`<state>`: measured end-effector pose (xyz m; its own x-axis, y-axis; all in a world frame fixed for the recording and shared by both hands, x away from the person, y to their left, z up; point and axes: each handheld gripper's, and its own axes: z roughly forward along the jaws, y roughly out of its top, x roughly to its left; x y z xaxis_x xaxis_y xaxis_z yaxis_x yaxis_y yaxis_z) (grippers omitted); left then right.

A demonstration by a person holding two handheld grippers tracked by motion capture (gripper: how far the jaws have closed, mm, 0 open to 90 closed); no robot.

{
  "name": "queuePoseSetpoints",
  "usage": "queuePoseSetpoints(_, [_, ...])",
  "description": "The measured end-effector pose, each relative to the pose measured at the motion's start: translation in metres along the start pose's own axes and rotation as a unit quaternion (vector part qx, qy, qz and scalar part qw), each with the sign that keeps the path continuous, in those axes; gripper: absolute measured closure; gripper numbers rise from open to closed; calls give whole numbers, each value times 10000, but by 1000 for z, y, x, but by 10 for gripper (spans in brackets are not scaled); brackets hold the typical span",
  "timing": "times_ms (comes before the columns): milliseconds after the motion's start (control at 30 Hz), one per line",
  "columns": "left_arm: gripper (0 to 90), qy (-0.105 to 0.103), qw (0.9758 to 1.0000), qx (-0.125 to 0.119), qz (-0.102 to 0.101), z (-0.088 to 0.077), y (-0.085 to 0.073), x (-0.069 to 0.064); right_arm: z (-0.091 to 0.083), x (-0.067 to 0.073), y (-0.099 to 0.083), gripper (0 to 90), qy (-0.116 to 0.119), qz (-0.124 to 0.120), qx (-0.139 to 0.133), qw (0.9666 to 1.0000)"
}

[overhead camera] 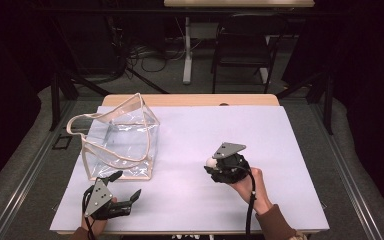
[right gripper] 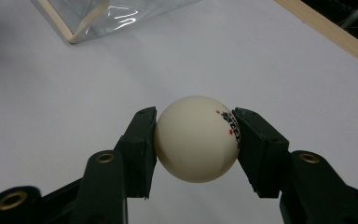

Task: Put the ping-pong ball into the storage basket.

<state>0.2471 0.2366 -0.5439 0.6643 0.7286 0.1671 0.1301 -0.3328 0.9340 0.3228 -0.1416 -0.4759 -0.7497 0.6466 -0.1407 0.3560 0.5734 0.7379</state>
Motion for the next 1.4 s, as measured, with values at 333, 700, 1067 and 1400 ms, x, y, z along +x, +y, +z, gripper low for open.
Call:
queuePoseSetpoints(333, [158, -24, 10000, -18, -18, -1, 0, 0, -4, -3, 6, 507, -34, -12, -9, 10000])
queuePoseSetpoints(700, [158, -13, 10000, -32, -10, -1, 0, 0, -8, -7, 12, 508, -82, -25, -34, 10000])
queuePoseSetpoints(1067, [158, -1, 10000, -46, -2, -1, 0, 0, -13, -10, 20, 508, -152, -53, -76, 9998])
queuePoseSetpoints(1400, [158, -9, 10000, -39, 5, -1, 0, 0, -17, -14, 29, 508, -204, -113, -115, 9997])
